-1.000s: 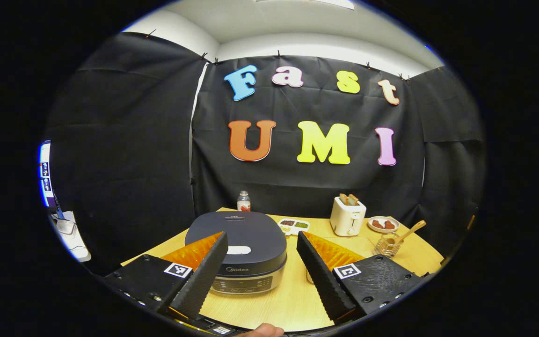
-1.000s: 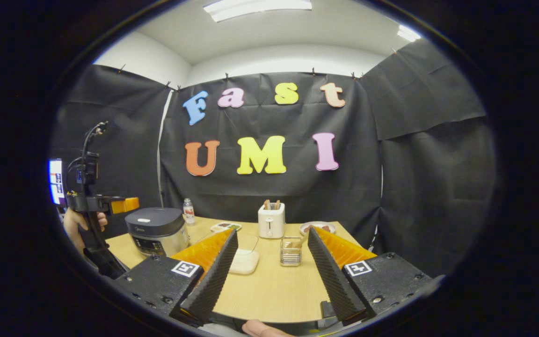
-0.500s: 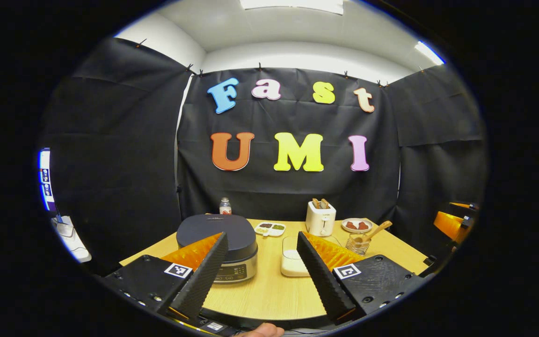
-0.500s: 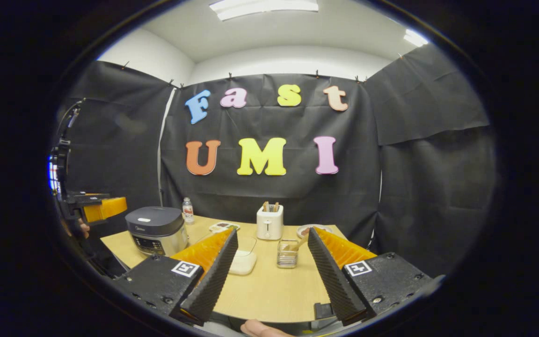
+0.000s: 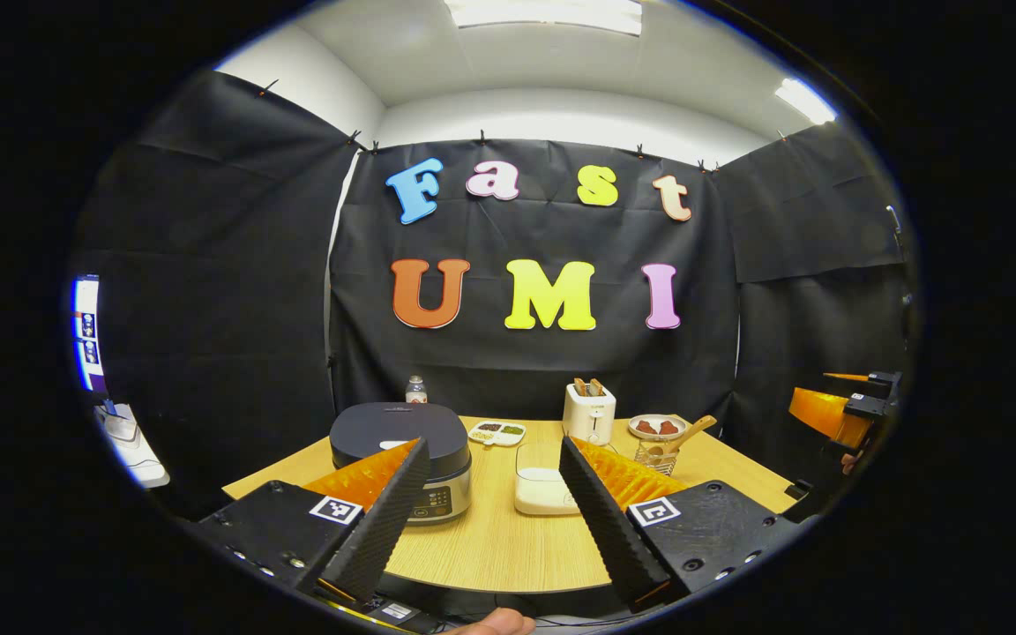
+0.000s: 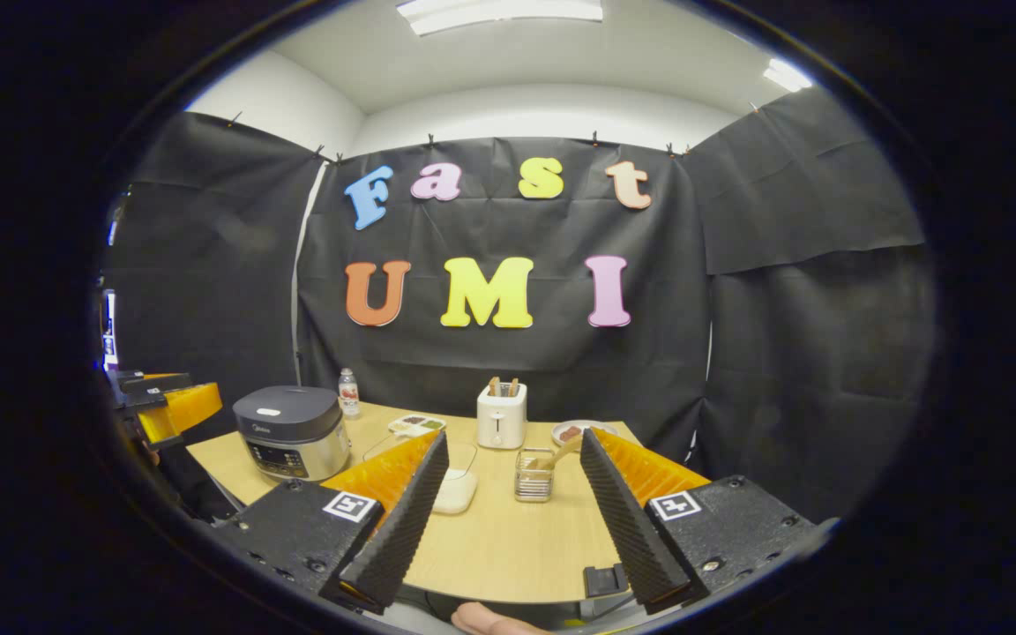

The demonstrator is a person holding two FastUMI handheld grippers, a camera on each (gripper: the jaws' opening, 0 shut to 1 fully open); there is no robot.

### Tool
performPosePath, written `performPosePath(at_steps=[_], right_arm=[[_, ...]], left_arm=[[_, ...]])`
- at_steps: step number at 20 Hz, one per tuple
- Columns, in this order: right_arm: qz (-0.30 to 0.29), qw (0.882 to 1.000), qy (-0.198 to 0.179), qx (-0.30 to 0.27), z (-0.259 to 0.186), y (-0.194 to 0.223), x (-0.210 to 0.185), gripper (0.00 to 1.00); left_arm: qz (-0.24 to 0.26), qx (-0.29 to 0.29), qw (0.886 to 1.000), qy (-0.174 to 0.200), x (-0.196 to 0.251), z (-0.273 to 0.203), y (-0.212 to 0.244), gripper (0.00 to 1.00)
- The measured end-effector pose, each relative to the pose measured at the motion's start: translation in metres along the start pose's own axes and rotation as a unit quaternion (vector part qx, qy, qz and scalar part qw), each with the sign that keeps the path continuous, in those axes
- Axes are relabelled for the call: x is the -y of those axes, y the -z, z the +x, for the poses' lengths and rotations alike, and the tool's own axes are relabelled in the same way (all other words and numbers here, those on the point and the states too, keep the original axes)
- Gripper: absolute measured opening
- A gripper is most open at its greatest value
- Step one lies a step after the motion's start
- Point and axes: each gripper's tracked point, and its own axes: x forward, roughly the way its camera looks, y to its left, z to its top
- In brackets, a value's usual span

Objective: Close the left gripper, press the button to open the rice cooker; take a wooden spoon from the chopstick holder with the right hand, scoop a spoonful of rice and pour it into the rice cooker, then put the wooden spoon back into the chopstick holder.

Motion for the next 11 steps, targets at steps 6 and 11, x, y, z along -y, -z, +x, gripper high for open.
performPosePath(at_steps=[6,11], right_arm=[[-0.007,1.0,-0.006,0.008,-0.009,-0.007,-0.003,1.0],[-0.004,1.0,-0.01,0.013,-0.011,-0.012,-0.002,0.98]], left_arm=[[0.012,0.005,1.0,0.003,0.009,-0.006,-0.006,0.94],[0.018,0.011,1.0,-0.001,0.014,-0.006,-0.008,0.94]])
